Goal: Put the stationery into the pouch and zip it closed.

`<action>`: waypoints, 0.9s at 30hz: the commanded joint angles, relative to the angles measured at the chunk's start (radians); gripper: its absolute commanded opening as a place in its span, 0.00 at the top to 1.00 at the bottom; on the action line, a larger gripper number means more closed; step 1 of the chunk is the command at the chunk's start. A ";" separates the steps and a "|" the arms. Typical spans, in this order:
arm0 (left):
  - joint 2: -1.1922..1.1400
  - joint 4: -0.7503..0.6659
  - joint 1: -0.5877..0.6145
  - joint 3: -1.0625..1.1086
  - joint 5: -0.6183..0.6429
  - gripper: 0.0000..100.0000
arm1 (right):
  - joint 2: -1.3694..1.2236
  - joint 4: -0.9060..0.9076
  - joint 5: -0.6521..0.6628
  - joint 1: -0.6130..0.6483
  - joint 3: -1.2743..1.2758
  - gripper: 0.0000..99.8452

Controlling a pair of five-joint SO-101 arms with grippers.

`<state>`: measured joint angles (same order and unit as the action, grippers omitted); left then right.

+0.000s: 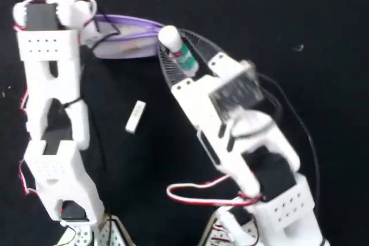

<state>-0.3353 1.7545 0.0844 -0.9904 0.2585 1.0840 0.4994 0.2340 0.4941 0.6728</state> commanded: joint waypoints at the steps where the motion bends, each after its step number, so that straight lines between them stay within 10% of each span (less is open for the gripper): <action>1: 0.075 0.003 -0.045 -0.012 0.018 0.97 | 0.085 -0.239 -0.063 -0.011 0.114 0.99; 11: 0.074 0.002 -0.114 -0.010 0.044 0.97 | 0.091 -0.956 -0.316 -0.011 0.495 0.99; 27: 0.074 -0.003 -0.122 -0.010 0.044 0.97 | -0.469 -1.396 -0.316 -0.017 0.398 0.99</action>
<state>-0.3353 1.7545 -0.0245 -0.9904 0.2923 0.6912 -0.8124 -0.0760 0.4956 1.1500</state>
